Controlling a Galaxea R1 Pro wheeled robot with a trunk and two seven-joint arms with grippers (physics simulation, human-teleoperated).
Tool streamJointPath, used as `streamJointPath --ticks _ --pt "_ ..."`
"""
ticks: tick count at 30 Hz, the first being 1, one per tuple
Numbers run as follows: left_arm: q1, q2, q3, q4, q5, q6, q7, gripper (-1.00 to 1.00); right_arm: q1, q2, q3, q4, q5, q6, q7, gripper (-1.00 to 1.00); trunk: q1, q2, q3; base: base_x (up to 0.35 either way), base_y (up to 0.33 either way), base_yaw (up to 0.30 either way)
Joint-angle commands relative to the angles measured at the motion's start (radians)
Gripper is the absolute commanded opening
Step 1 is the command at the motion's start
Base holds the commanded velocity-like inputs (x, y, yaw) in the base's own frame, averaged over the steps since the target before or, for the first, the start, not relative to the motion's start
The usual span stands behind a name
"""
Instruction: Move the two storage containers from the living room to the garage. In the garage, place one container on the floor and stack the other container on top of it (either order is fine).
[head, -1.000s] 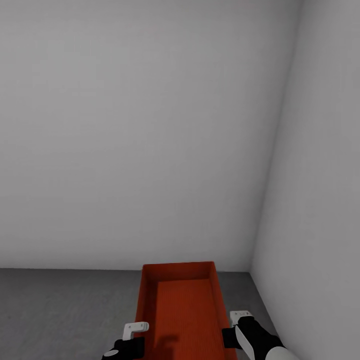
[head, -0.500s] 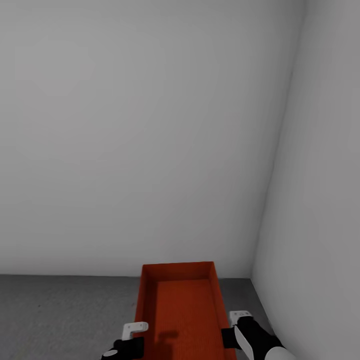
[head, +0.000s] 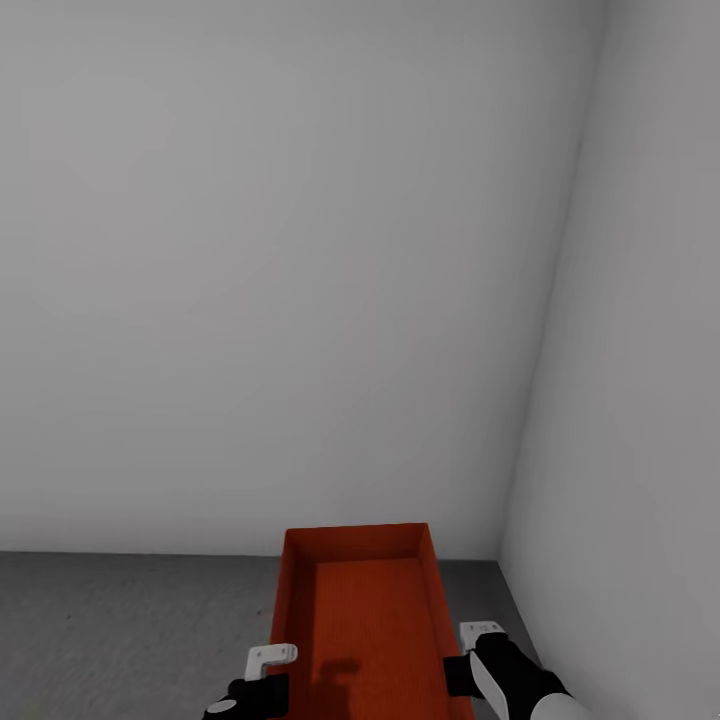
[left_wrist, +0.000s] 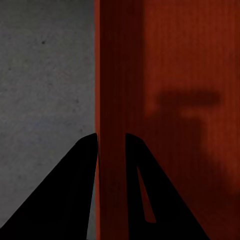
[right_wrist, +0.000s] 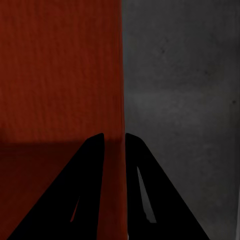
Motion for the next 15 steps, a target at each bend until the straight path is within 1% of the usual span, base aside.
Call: streamJointPath --ticks 1,4,9,15 --pt "0.0 0.04 -0.012 0.002 0.019 0.0 -0.022 -1.0 -0.001 -0.002 -0.002 -0.005 -0.024 0.003 0.048 -1.0 0.0 -0.001 -0.001 0.056 -0.009 0.0" --pt "0.0 0.04 -0.012 0.002 0.019 0.001 -0.022 -1.0 -0.001 -0.002 -0.002 -0.005 -0.024 0.003 0.048 -1.0 0.0 -0.001 -0.001 0.116 0.011 0.0" --pt "0.0 0.04 -0.012 0.002 0.019 0.0 -0.022 -1.0 -0.001 -0.002 -0.001 -0.005 -0.024 0.003 0.048 -1.0 0.0 -0.001 -0.001 0.176 0.062 0.0" --pt "0.0 0.04 -0.012 0.002 0.019 -0.002 -0.022 -1.0 -0.001 -0.002 -0.001 -0.005 -0.024 0.003 0.048 -1.0 0.0 -0.001 -0.001 0.073 0.017 0.0"
